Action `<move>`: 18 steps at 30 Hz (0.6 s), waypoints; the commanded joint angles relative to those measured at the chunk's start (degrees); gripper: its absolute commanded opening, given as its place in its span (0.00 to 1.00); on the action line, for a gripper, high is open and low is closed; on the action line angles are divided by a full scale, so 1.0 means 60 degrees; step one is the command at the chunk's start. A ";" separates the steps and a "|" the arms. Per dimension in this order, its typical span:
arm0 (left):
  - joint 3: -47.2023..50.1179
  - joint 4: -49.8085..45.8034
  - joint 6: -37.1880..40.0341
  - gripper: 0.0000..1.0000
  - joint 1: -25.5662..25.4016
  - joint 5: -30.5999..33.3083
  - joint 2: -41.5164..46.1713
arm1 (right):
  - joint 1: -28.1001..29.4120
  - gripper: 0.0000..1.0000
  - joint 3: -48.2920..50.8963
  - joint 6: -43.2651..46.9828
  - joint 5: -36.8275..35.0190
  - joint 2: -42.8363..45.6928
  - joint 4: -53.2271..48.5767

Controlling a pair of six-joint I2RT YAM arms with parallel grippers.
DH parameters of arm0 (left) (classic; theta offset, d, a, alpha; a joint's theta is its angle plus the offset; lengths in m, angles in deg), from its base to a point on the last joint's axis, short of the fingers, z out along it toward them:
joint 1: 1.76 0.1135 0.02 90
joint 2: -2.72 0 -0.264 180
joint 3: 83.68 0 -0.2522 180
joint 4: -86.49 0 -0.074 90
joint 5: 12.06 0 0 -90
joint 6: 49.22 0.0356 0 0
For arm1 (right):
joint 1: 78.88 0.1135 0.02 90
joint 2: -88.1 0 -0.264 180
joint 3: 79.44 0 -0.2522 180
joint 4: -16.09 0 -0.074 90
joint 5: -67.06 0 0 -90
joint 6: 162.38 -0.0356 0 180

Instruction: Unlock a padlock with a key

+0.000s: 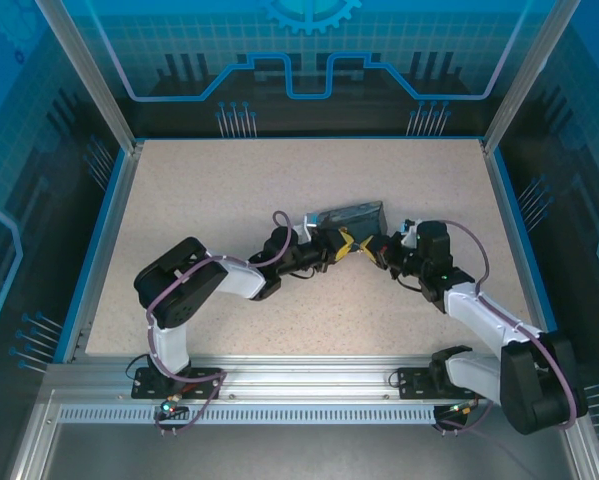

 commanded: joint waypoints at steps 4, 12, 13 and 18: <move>0.0123 0.1872 -0.0843 0.00 -0.0365 0.0112 0.0035 | -0.0037 0.00 0.0373 0.0238 0.0212 0.0226 -0.0344; 0.0138 0.2114 -0.1063 0.00 -0.0381 0.0360 -0.0131 | -0.0027 0.00 0.0639 0.0129 0.0210 0.0227 -0.0163; 0.0165 0.2136 -0.1078 0.00 -0.0372 0.0384 -0.0128 | -0.0038 0.00 0.0661 0.0133 0.0218 0.0241 -0.0163; 0.0178 0.2166 -0.1083 0.00 -0.0362 0.0384 -0.0145 | -0.0024 0.00 0.0766 -0.0197 0.0282 0.0277 0.0114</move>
